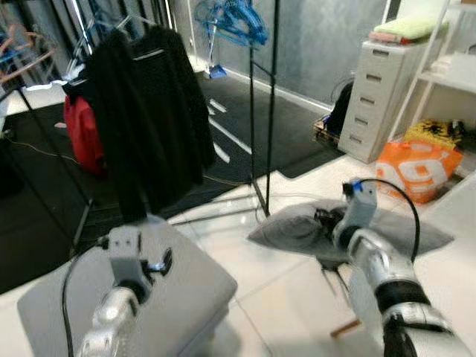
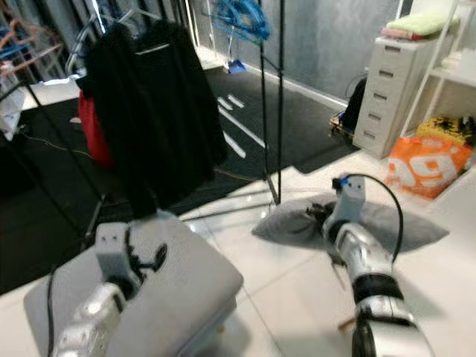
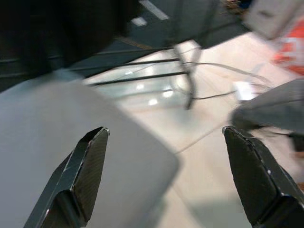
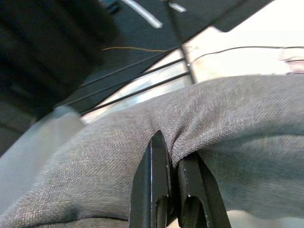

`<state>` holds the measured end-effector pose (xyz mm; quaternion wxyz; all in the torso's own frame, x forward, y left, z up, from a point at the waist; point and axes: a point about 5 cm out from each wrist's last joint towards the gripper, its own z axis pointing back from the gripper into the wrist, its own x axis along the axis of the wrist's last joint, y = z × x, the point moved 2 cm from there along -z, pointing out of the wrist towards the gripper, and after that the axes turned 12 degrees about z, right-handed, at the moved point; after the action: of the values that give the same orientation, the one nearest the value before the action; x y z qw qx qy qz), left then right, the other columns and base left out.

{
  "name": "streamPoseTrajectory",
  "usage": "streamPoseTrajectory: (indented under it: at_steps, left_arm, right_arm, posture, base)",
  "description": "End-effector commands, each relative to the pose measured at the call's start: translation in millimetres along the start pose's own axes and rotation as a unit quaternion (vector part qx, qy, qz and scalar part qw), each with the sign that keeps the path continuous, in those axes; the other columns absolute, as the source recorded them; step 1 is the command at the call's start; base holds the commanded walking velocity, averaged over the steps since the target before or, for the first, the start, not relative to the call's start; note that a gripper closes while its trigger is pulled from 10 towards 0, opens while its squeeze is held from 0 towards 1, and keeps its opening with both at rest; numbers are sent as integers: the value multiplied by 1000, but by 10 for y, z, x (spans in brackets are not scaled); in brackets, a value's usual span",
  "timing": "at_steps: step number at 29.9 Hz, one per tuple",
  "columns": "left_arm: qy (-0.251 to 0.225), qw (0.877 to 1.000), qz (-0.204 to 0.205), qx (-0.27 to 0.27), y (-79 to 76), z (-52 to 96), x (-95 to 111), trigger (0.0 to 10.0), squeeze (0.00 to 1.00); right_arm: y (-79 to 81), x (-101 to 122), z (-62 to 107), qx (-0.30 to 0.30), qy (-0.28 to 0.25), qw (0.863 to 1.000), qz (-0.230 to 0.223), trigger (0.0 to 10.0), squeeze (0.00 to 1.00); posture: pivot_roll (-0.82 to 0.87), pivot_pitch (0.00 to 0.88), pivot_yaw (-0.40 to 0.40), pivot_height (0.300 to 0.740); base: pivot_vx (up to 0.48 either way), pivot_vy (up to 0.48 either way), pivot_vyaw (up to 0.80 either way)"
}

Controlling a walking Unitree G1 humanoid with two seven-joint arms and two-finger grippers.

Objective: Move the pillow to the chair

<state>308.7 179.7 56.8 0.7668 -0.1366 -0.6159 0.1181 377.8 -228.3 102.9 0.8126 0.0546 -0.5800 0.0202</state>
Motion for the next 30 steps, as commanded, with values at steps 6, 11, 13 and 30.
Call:
streamPoseTrajectory:
  at_steps: [6,11,13,30]
  left_arm:
    - [-5,1000,-5,2,28,-10,63,10000,0]
    - [-7,1000,-5,2,23,-16,75,10000,0]
    - [-6,1000,-4,1,22,-16,75,10000,0]
    - [-11,1000,9,-8,-35,-48,108,10000,0]
  right_arm:
    - [57,208,-32,6,-27,999,27,10000,0]
    - [27,192,-28,-3,-20,999,30,10000,0]
    - [19,194,-27,-5,-19,999,32,10000,0]
    - [68,177,-29,17,7,997,77,10000,0]
  posture:
    - [-250,5,27,740]
    - [-251,4,29,740]
    - [-253,3,31,740]
    - [-261,0,30,740]
  base:
    - [0,-480,-609]
    - [0,-480,-769]
    - [0,-480,-763]
    - [0,-28,-759]
